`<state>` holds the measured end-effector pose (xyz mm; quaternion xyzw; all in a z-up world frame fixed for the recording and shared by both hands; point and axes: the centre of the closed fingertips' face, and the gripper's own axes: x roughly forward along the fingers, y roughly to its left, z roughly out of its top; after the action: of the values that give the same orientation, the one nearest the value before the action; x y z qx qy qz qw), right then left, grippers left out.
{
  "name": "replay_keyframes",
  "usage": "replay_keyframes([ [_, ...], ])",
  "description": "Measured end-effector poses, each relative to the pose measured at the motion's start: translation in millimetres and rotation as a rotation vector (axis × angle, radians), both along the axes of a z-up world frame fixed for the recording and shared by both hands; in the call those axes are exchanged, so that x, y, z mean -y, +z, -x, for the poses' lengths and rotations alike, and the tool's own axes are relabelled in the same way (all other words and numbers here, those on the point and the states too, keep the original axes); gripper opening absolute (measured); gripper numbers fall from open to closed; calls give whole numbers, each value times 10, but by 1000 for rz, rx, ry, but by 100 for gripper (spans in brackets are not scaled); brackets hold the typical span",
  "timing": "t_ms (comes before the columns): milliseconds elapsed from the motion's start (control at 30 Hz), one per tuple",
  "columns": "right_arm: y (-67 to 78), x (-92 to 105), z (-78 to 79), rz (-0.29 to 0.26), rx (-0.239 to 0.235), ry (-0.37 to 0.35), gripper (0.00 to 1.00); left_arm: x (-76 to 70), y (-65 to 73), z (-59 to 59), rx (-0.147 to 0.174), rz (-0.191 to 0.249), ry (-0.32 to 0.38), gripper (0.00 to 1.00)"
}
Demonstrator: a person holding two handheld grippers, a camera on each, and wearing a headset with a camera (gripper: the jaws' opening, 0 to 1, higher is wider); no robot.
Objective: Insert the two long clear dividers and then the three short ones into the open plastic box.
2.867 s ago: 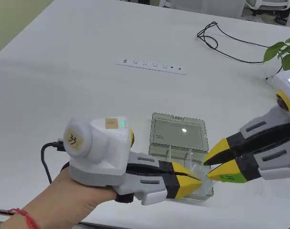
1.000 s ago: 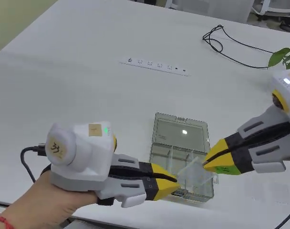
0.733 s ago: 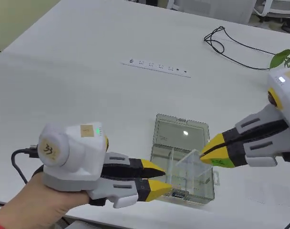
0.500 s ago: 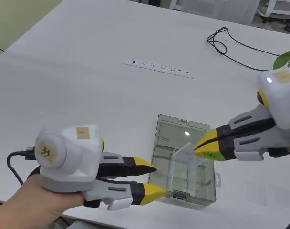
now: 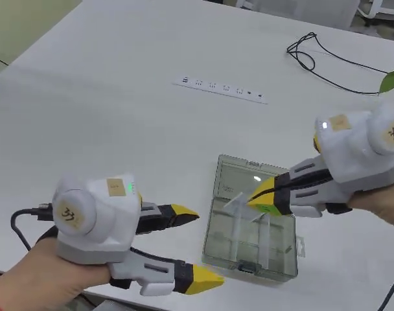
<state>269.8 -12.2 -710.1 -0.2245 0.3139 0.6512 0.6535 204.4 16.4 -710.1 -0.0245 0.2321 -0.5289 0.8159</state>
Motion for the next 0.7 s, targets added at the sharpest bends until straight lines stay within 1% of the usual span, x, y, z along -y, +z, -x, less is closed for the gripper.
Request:
replay_keyframes([
  [100,-50,-25,-34,-17,1,-8,3,-2,-2,-37,10,18,11,76],
  [267,-138,-72,-50,-25,-3,-12,2,-29,-31,-91,14,19,33,86],
  [333,-187,-88,-54,-21,10,-5,2,-37,-45,-104,12,18,38,89],
  [400,-249,-92,-59,-11,3,-6,2,-47,-59,-111,10,16,39,91],
  [467,-326,-70,-75,3,6,-4,2,-61,-76,-124,5,13,46,92],
  [567,-356,-60,-75,7,2,-2,2,-69,-86,-136,-1,20,54,93],
  [700,-394,-33,-90,19,6,3,2,-69,-113,-138,-4,14,56,95],
])
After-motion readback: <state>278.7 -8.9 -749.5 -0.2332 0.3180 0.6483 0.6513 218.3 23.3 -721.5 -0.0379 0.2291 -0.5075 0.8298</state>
